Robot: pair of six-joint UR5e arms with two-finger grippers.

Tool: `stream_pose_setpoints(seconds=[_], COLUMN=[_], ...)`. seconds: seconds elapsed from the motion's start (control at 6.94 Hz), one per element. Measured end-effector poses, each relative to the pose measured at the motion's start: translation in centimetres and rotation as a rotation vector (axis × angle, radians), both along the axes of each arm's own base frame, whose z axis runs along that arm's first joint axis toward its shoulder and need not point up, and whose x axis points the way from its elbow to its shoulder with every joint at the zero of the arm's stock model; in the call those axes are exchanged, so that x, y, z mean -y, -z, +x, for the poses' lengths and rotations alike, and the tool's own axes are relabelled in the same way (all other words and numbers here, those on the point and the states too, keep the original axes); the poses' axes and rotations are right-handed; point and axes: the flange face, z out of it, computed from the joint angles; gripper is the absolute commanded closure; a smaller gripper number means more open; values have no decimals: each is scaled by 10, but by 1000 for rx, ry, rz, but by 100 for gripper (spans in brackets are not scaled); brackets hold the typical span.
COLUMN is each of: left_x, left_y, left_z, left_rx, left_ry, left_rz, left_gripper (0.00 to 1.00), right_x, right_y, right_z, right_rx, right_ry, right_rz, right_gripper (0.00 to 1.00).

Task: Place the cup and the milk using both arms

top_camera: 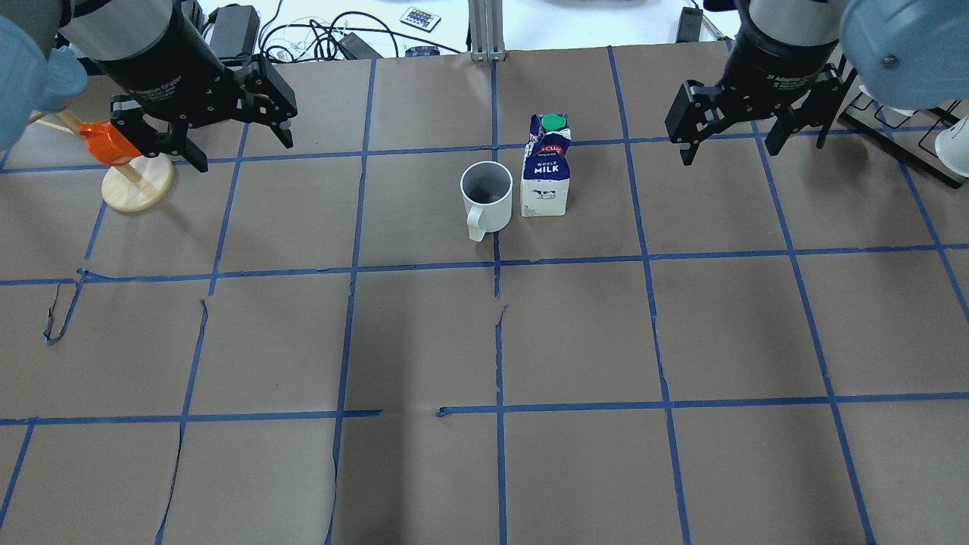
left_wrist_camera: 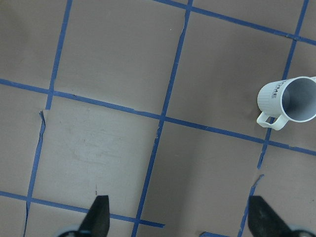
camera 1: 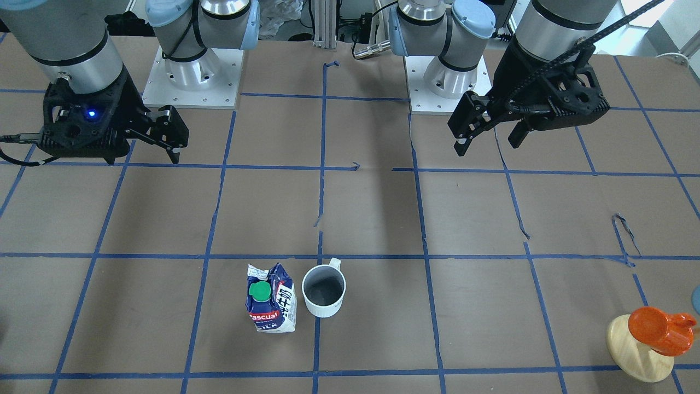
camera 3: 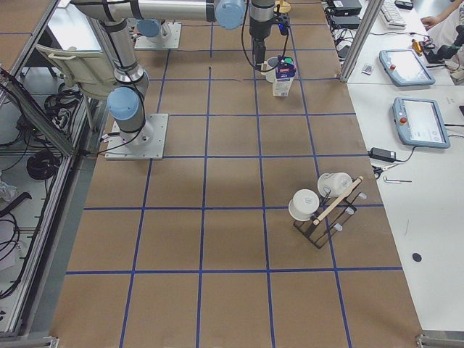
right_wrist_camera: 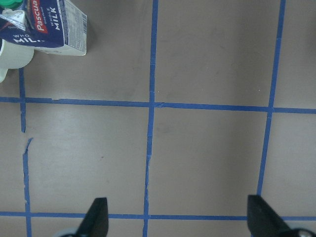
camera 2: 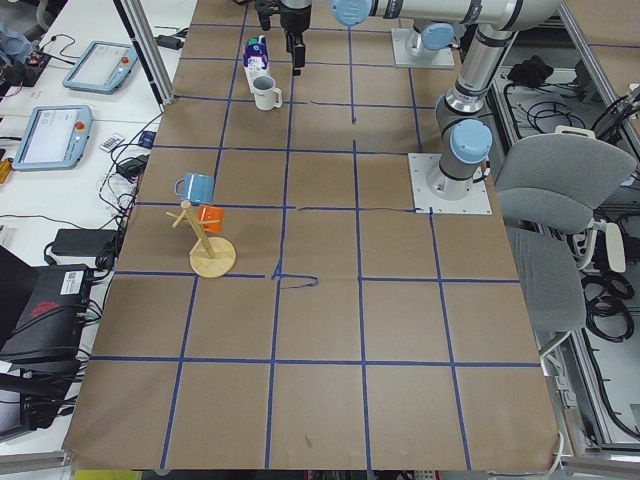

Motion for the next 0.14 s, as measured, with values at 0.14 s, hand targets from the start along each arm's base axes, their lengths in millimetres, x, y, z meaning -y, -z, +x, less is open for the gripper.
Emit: stream_pose_setpoints(seconds=[0.14], left_x=[0], left_y=[0], left_z=[0], left_rx=[0], left_ry=[0], left_rz=[1], left_gripper=[0], right_x=[-2], right_y=[-2], right_z=[0], right_rx=[-6], right_ry=[1], right_rz=[-3], right_gripper=[0])
